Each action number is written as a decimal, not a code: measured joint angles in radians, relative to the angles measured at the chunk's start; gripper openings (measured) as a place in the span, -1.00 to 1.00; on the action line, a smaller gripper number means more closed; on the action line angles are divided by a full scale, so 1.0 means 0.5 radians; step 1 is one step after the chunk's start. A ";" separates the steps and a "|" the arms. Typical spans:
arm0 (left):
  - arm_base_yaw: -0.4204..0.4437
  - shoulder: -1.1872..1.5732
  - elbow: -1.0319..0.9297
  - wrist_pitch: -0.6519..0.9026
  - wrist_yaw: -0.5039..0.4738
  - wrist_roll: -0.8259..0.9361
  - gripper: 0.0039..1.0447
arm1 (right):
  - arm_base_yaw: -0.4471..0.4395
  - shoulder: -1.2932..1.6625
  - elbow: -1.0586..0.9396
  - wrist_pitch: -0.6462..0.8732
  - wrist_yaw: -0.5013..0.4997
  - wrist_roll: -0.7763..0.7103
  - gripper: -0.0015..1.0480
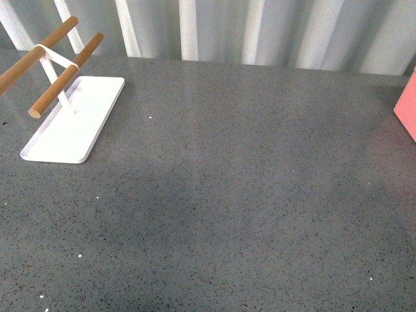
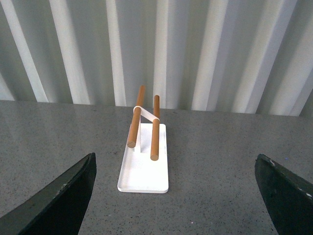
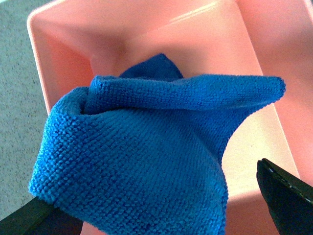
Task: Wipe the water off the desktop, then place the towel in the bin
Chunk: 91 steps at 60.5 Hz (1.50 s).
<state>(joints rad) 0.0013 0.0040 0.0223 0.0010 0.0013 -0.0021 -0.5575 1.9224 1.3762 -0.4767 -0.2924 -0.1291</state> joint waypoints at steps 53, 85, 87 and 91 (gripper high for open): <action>0.000 0.000 0.000 0.000 0.001 0.000 0.87 | -0.176 0.057 -0.233 -0.030 0.271 -0.656 0.86; 0.000 0.000 0.000 -0.001 0.001 0.000 0.87 | -0.143 0.047 -0.323 -0.029 0.141 -0.687 0.86; 0.001 0.000 0.000 0.000 0.001 0.000 0.87 | -0.143 0.040 -0.278 -0.051 0.040 -0.640 0.86; 0.000 0.000 0.000 0.000 0.001 0.000 0.87 | -0.143 0.000 -0.159 -0.077 -0.063 -0.545 0.86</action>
<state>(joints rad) 0.0013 0.0040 0.0223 0.0010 0.0017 -0.0021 -0.6292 1.9224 1.2968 -0.5152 -0.3237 -0.4015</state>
